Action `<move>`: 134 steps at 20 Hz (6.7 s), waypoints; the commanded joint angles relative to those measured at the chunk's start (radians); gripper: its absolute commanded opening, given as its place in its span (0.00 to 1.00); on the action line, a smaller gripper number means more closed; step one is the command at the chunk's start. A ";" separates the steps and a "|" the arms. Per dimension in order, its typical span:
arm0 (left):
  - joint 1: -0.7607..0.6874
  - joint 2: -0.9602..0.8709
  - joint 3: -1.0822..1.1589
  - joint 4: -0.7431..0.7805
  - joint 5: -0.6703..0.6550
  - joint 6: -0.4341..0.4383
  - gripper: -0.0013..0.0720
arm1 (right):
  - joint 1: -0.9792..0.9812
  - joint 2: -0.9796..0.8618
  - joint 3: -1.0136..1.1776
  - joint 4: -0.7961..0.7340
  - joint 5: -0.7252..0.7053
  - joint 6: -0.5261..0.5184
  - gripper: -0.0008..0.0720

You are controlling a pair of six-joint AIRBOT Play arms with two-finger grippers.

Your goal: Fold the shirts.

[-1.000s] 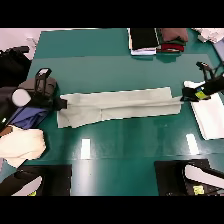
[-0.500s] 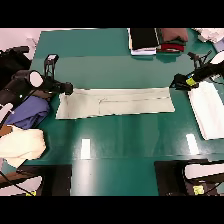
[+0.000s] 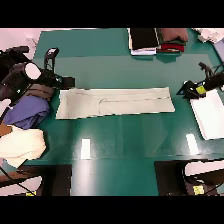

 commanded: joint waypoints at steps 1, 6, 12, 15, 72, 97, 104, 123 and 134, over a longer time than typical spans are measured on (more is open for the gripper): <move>-0.054 -0.004 0.004 -0.056 0.025 0.008 0.05 | -0.043 -0.054 -0.102 0.131 -0.006 -0.075 0.74; -0.190 -0.066 0.005 -0.080 0.045 -0.002 0.05 | 0.062 -0.119 -0.131 0.253 -0.097 -0.116 0.52; -0.304 -0.249 0.115 -0.160 0.100 0.002 0.05 | 0.155 -0.054 0.026 0.249 -0.040 -0.113 0.03; -0.344 -0.369 0.237 -0.179 0.093 0.002 0.05 | 0.204 0.045 0.150 0.250 0.004 -0.059 0.03; 0.065 0.052 0.578 -0.013 -0.210 0.089 0.05 | 0.869 -0.468 0.427 0.449 -0.295 0.108 0.08; -0.217 0.050 0.578 -0.048 -0.108 0.106 0.05 | -0.312 0.303 0.075 0.077 -0.404 0.179 0.03; -0.217 0.050 0.578 -0.048 -0.114 0.114 0.05 | -0.288 0.330 0.269 0.092 -0.230 0.176 0.03; -0.217 0.050 0.578 -0.044 -0.100 0.141 0.05 | -0.551 0.576 -0.200 -0.296 -0.019 0.171 0.87; -0.217 0.050 0.579 -0.048 -0.088 0.137 0.05 | 0.155 0.681 -0.098 0.003 -0.164 0.170 0.87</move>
